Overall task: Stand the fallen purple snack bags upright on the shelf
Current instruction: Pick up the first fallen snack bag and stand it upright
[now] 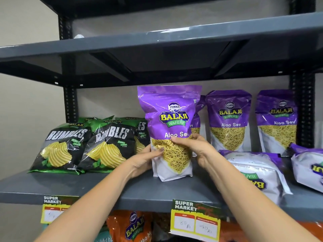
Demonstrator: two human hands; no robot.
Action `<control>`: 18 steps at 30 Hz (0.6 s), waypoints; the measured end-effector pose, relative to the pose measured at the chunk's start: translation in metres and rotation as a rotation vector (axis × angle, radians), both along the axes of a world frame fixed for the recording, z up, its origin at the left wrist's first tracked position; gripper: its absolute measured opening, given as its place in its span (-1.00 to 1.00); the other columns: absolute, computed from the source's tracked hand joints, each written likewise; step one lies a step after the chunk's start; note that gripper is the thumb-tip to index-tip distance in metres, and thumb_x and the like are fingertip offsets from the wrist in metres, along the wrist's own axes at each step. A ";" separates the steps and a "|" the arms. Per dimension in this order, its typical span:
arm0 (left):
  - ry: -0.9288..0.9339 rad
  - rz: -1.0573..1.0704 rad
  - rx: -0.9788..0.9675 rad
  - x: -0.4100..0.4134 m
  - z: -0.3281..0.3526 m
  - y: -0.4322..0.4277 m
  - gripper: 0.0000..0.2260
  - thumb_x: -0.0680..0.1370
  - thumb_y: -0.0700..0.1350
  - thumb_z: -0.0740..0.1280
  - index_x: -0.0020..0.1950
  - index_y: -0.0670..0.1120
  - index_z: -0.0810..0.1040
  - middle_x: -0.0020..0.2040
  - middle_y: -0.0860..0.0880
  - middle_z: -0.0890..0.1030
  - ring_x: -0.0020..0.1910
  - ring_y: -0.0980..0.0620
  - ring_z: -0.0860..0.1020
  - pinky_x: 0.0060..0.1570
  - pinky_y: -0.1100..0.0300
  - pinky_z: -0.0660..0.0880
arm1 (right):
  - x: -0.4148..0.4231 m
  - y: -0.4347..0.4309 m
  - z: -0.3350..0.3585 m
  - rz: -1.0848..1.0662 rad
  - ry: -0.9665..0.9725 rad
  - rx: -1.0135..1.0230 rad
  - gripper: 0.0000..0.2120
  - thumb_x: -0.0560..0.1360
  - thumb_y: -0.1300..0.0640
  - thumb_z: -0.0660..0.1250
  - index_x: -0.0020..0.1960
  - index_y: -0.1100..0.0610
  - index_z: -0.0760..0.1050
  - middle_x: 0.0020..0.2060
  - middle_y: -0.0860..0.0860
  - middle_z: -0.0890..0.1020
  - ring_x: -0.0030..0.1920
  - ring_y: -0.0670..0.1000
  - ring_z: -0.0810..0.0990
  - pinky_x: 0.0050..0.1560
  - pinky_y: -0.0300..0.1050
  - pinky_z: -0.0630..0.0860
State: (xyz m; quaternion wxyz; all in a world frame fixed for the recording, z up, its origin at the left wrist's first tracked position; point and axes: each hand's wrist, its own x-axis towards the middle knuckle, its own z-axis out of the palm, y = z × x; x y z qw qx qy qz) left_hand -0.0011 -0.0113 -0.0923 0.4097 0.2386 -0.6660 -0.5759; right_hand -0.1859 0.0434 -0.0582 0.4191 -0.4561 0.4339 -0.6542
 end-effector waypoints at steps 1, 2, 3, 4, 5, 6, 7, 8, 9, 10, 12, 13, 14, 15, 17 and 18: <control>0.006 0.006 -0.043 -0.005 -0.003 0.001 -0.45 0.29 -0.13 0.55 0.25 -0.02 0.48 0.10 0.04 0.71 0.07 0.08 0.66 0.01 0.24 0.58 | 0.001 0.000 -0.001 0.005 -0.010 -0.007 -0.58 0.24 0.29 0.59 -0.11 0.06 0.40 -0.24 -0.01 0.64 -0.39 -0.19 0.57 -0.57 -0.44 0.41; 0.003 0.028 -0.081 -0.009 -0.005 0.001 -0.46 0.33 -0.20 0.51 0.28 -0.05 0.45 0.11 0.02 0.71 0.08 0.08 0.66 0.00 0.28 0.58 | 0.002 0.000 -0.002 0.016 -0.018 -0.015 -0.55 0.23 0.29 0.60 0.00 0.10 0.46 -0.16 0.06 0.69 -0.33 -0.13 0.62 -0.50 -0.39 0.48; -0.007 0.058 -0.108 -0.012 -0.006 0.002 -0.44 0.35 -0.26 0.48 0.31 -0.08 0.43 0.13 -0.01 0.70 0.11 0.06 0.66 0.02 0.28 0.57 | 0.003 0.000 -0.003 0.028 -0.014 -0.022 -0.45 0.21 0.27 0.61 0.14 0.17 0.49 -0.05 0.13 0.71 -0.25 -0.05 0.67 -0.40 -0.32 0.56; -0.025 0.081 -0.126 -0.012 -0.007 0.003 -0.42 0.34 -0.28 0.49 0.33 -0.11 0.43 0.15 -0.05 0.69 0.13 0.03 0.65 0.05 0.27 0.57 | 0.004 0.000 -0.004 0.030 -0.005 -0.023 -0.33 0.19 0.24 0.62 0.25 0.22 0.47 0.02 0.17 0.71 -0.16 0.02 0.70 -0.27 -0.22 0.62; -0.042 0.083 -0.142 -0.012 -0.006 0.005 -0.42 0.34 -0.29 0.50 0.33 -0.11 0.44 0.16 -0.07 0.69 0.15 0.02 0.65 0.06 0.26 0.57 | 0.005 -0.001 -0.006 0.026 0.000 -0.026 -0.23 0.16 0.21 0.64 0.31 0.24 0.44 0.06 0.19 0.70 -0.07 0.08 0.71 -0.13 -0.12 0.64; -0.052 0.075 -0.155 -0.010 -0.006 0.006 -0.44 0.34 -0.29 0.51 0.30 -0.08 0.47 0.16 -0.06 0.69 0.15 0.02 0.65 0.06 0.27 0.57 | 0.006 0.000 -0.007 0.024 0.001 -0.031 -0.18 0.14 0.19 0.65 0.34 0.25 0.42 0.07 0.19 0.69 0.00 0.11 0.71 -0.02 -0.03 0.64; -0.063 0.065 -0.161 -0.009 -0.005 0.007 -0.48 0.34 -0.28 0.52 0.27 -0.03 0.50 0.15 -0.04 0.70 0.14 0.05 0.65 0.04 0.30 0.56 | 0.007 0.001 -0.008 0.024 -0.001 -0.041 -0.16 0.12 0.17 0.66 0.33 0.24 0.41 0.07 0.19 0.69 0.03 0.12 0.70 0.05 0.04 0.63; -0.075 0.062 -0.162 -0.007 -0.004 0.008 -0.51 0.35 -0.26 0.52 0.22 0.01 0.53 0.13 -0.01 0.70 0.13 0.07 0.65 0.03 0.32 0.56 | 0.009 0.002 -0.010 0.015 -0.003 -0.053 -0.18 0.10 0.16 0.67 0.28 0.20 0.40 0.06 0.17 0.69 0.03 0.13 0.70 0.09 0.08 0.62; -0.086 0.061 -0.165 -0.005 -0.004 0.010 -0.55 0.35 -0.25 0.52 0.18 0.05 0.57 0.12 0.01 0.71 0.12 0.08 0.66 0.01 0.33 0.56 | 0.010 0.003 -0.012 -0.003 0.000 -0.064 -0.23 0.09 0.14 0.67 0.20 0.12 0.38 0.06 0.15 0.68 0.03 0.13 0.70 0.11 0.10 0.61; -0.089 0.057 -0.169 -0.002 -0.004 0.012 -0.58 0.36 -0.25 0.51 0.15 0.08 0.59 0.11 0.02 0.71 0.12 0.09 0.66 0.00 0.34 0.56 | 0.012 0.004 -0.013 -0.019 0.007 -0.074 -0.28 0.08 0.13 0.67 0.10 0.06 0.34 0.05 0.13 0.68 0.02 0.12 0.70 0.11 0.11 0.61; -0.085 0.058 -0.162 0.004 -0.006 0.014 -0.58 0.35 -0.25 0.52 0.14 0.06 0.59 0.11 0.02 0.71 0.11 0.09 0.66 0.02 0.33 0.57 | 0.018 0.008 -0.018 -0.033 0.034 -0.096 -0.29 0.07 0.06 0.67 0.02 0.00 0.29 0.03 0.08 0.68 -0.03 0.04 0.70 0.01 0.00 0.63; -0.082 0.063 -0.154 0.007 -0.007 0.016 -0.56 0.33 -0.23 0.54 0.16 0.04 0.57 0.11 0.00 0.71 0.11 0.08 0.66 0.06 0.30 0.57 | 0.021 0.011 -0.020 -0.040 0.060 -0.104 -0.28 0.06 0.00 0.67 0.03 -0.01 0.28 0.00 0.03 0.68 -0.07 -0.02 0.69 -0.08 -0.12 0.62; -0.078 0.069 -0.150 0.011 -0.008 0.018 -0.53 0.32 -0.22 0.55 0.18 0.03 0.55 0.12 0.00 0.71 0.11 0.08 0.66 0.10 0.28 0.57 | 0.023 0.015 -0.021 -0.050 0.087 -0.111 -0.27 0.03 -0.07 0.66 0.02 -0.04 0.28 -0.02 -0.02 0.67 -0.10 -0.08 0.68 -0.13 -0.20 0.58; -0.075 0.073 -0.151 0.015 -0.008 0.022 -0.53 0.31 -0.21 0.55 0.17 0.03 0.55 0.11 0.01 0.71 0.11 0.10 0.66 0.11 0.27 0.57 | 0.027 0.020 -0.023 -0.067 0.119 -0.117 -0.26 -0.01 -0.15 0.64 0.00 -0.07 0.28 -0.02 -0.05 0.67 -0.09 -0.10 0.68 -0.12 -0.22 0.56; -0.078 0.070 -0.161 0.022 -0.009 0.032 -0.54 0.28 -0.16 0.59 0.13 0.06 0.58 0.08 0.03 0.72 0.08 0.12 0.67 0.02 0.34 0.57 | 0.032 0.027 -0.026 -0.108 0.193 -0.121 -0.21 -0.06 -0.29 0.59 0.02 -0.11 0.28 0.00 -0.08 0.65 -0.03 -0.09 0.66 0.02 -0.14 0.57; -0.079 0.074 -0.162 0.026 -0.009 0.038 -0.50 0.22 -0.09 0.63 0.11 0.07 0.59 0.07 0.03 0.72 0.08 0.12 0.67 -0.01 0.35 0.56 | 0.035 0.031 -0.027 -0.120 0.229 -0.122 -0.18 -0.07 -0.33 0.57 0.05 -0.11 0.28 0.02 -0.09 0.65 0.01 -0.08 0.66 0.09 -0.08 0.57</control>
